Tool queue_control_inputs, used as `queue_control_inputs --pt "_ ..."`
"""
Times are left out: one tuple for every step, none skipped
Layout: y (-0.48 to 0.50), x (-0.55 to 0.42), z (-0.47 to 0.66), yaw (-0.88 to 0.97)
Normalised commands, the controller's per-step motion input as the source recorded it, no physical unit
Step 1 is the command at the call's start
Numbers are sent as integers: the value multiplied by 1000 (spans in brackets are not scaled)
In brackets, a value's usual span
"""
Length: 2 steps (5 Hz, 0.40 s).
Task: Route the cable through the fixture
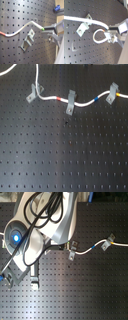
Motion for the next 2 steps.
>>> queue_control_inputs --pt "96 -98 351 260" --pt "62 -51 277 694"
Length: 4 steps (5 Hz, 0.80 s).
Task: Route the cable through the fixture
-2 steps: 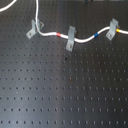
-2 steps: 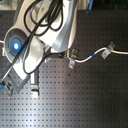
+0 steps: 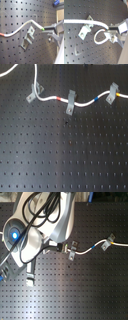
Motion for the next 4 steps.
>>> queue_control_inputs --pt "-30 -44 300 563" --pt "-232 -219 381 57" --pt "-280 -463 210 0" --pt "-258 -432 174 0"
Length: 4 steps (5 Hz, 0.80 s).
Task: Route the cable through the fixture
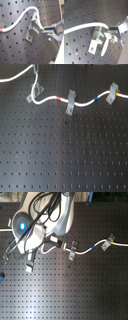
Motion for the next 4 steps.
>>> queue_control_inputs --pt "-293 -392 113 0" --pt "-286 -344 16 0" --pt "-184 -305 12 31" --pt "-175 -303 11 6"
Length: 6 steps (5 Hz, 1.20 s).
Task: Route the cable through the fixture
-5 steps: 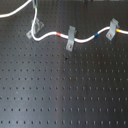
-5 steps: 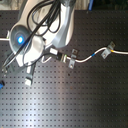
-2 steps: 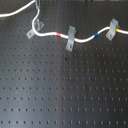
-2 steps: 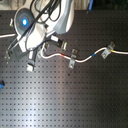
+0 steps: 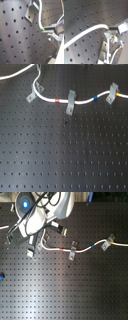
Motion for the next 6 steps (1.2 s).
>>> queue_control_inputs --pt "-132 -269 10 131" --pt "12 -213 6 168" --pt "80 -267 -77 231" --pt "93 -103 56 89" --pt "96 -25 229 0" --pt "116 -17 364 0"
